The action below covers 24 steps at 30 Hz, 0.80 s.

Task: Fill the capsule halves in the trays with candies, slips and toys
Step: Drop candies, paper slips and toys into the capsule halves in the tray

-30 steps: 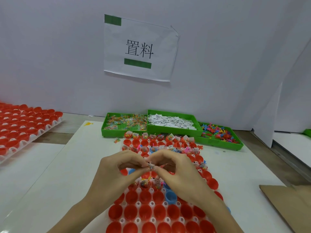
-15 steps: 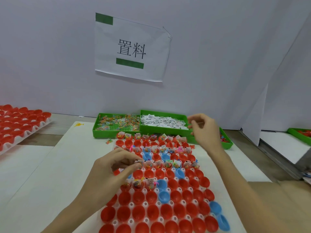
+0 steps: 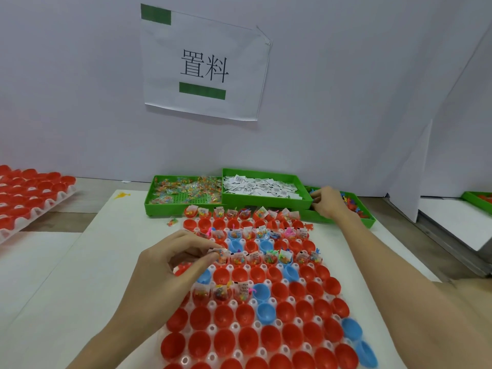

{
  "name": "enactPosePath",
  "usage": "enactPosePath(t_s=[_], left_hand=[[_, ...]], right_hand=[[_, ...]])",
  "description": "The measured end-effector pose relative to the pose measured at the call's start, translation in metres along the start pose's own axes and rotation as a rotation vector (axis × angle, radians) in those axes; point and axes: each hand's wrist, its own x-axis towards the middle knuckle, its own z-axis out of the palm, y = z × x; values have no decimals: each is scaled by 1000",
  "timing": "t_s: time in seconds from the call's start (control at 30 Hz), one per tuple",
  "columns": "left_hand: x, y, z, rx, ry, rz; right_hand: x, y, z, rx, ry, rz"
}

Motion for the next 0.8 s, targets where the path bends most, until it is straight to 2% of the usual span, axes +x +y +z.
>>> enactPosePath(t_s=[0.2, 0.5, 0.8], left_hand=[[1, 1, -3, -8, 15, 2], [3, 2, -5, -3, 24, 0], [3, 3, -5, 12, 16, -27]], right_hand=[[4, -3, 13, -15, 92, 47], [-3, -1, 13, 109, 86, 91], [-21, 1, 5, 482, 406, 115]])
